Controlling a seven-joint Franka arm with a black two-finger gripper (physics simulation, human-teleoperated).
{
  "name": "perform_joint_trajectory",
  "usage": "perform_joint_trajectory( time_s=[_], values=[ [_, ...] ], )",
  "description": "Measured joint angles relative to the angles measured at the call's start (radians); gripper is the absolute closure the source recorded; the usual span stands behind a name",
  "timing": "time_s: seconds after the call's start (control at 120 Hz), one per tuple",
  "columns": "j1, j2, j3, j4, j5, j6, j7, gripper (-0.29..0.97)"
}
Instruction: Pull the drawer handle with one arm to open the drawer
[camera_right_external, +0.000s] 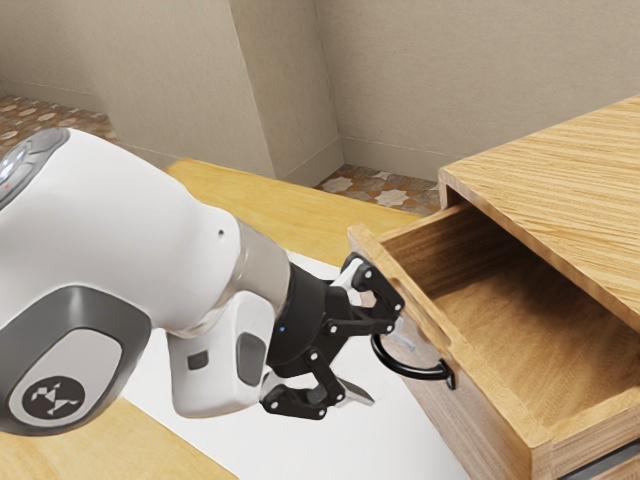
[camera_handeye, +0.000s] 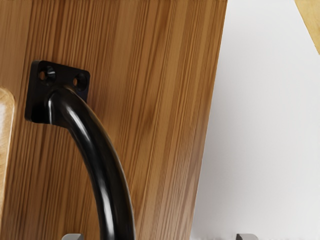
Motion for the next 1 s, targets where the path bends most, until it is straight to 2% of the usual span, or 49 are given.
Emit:
perform_joint_trajectory(
  time_s=[0.158,0.408,0.525,0.775,0.892,1.0],
  values=[
    [-0.037,-0.039,0.036,-0.041,-0.001,-0.009,-0.002,0.29],
    [-0.043,-0.157,0.048,-0.112,-0.002,-0.040,-0.005,0.31],
    [-0.056,-0.206,0.073,-0.163,0.001,-0.049,-0.007,0.24],
    [-0.085,-0.262,0.103,-0.171,0.010,-0.065,-0.009,0.27],
    [-0.092,-0.428,0.117,-0.004,0.029,-0.183,-0.010,0.16],
    [-0.092,-0.608,0.212,-0.042,0.046,-0.372,-0.082,0.10]
  ],
)
